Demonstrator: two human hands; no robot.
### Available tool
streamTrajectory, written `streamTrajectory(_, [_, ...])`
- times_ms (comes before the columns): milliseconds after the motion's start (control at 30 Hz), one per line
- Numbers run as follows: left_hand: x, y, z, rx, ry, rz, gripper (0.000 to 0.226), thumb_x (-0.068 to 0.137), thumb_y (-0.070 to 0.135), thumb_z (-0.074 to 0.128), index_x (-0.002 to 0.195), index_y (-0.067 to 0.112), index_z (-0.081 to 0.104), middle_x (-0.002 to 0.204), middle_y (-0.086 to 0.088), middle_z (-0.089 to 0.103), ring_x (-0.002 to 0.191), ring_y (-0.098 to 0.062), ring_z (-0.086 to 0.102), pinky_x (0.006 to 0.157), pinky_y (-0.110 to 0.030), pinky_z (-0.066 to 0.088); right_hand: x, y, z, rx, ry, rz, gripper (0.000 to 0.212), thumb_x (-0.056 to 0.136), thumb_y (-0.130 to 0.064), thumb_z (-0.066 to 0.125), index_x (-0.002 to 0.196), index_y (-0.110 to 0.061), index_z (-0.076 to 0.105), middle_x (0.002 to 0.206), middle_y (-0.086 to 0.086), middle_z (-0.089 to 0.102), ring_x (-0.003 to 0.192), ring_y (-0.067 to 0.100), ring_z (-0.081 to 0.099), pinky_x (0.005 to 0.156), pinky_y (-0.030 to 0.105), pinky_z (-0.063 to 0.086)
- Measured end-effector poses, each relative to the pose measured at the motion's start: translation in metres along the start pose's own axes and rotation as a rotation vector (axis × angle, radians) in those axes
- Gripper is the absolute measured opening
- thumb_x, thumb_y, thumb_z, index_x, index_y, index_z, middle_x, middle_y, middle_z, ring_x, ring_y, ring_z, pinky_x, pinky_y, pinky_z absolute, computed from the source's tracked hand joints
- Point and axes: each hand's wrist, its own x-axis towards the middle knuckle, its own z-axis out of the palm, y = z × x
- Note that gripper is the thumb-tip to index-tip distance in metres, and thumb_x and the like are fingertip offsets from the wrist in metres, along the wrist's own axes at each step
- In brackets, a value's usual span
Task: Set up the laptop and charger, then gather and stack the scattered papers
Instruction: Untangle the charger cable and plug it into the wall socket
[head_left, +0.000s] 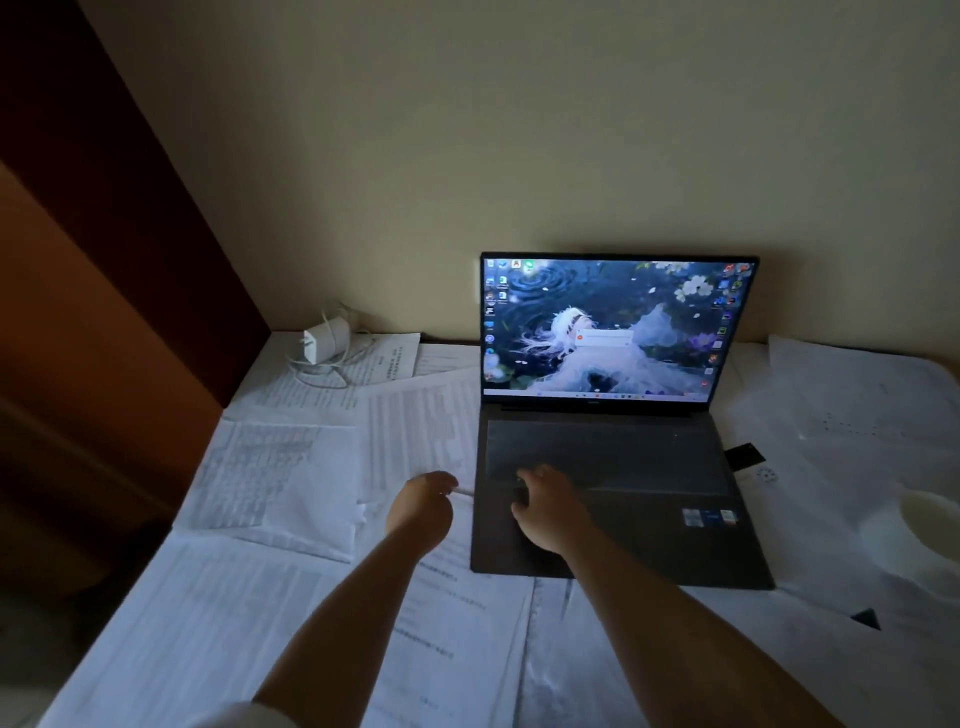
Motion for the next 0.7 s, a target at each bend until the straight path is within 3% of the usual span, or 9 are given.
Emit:
streamTrajectory(67, [0.010, -0.011, -0.020, 0.017, -0.018, 0.017, 0.044, 0.087, 0.001, 0.039, 0.113, 0.023, 0.067, 0.127, 0.000, 0.060, 0.114, -0.020, 0.057, 0.098, -0.029, 0.046, 0.006, -0.022, 0.003, 0.025, -0.031, 0.016, 0.056, 0.096, -0.031, 0.047, 0.148, -0.018, 0.030, 0.155, 0.007, 0.024, 0.144, 0.024, 0.021, 0.117, 0.035, 0.022])
streamTrajectory(300, [0.071, -0.053, -0.096, 0.082, -0.015, 0.059, 0.040, 0.085, 0.006, 0.042, 0.111, 0.023, 0.067, 0.124, 0.000, 0.063, 0.112, -0.020, 0.058, 0.096, -0.030, 0.047, 0.052, -0.107, 0.014, -0.010, 0.024, 0.039, 0.049, 0.095, -0.025, 0.046, 0.142, -0.017, 0.035, 0.138, 0.010, 0.044, 0.127, 0.028, 0.043, 0.099, 0.034, 0.038])
streamTrajectory(533, [0.142, -0.071, -0.140, 0.148, 0.009, 0.108, 0.042, 0.086, 0.005, 0.047, 0.122, 0.020, 0.061, 0.132, -0.001, 0.057, 0.121, -0.020, 0.052, 0.100, -0.030, 0.042, 0.099, -0.153, 0.015, -0.027, 0.029, 0.042, 0.050, 0.098, -0.024, 0.042, 0.146, -0.016, 0.029, 0.137, 0.009, 0.044, 0.124, 0.026, 0.045, 0.097, 0.035, 0.042])
streamTrajectory(700, [0.191, -0.068, -0.143, 0.284, 0.140, 0.231, 0.041, 0.084, 0.003, 0.056, 0.122, 0.017, 0.060, 0.128, -0.004, 0.053, 0.120, -0.022, 0.047, 0.095, -0.041, 0.048, 0.141, -0.167, 0.007, -0.013, 0.023, 0.025, 0.051, 0.098, -0.026, 0.043, 0.146, -0.016, 0.027, 0.141, 0.010, 0.041, 0.128, 0.027, 0.042, 0.099, 0.036, 0.041])
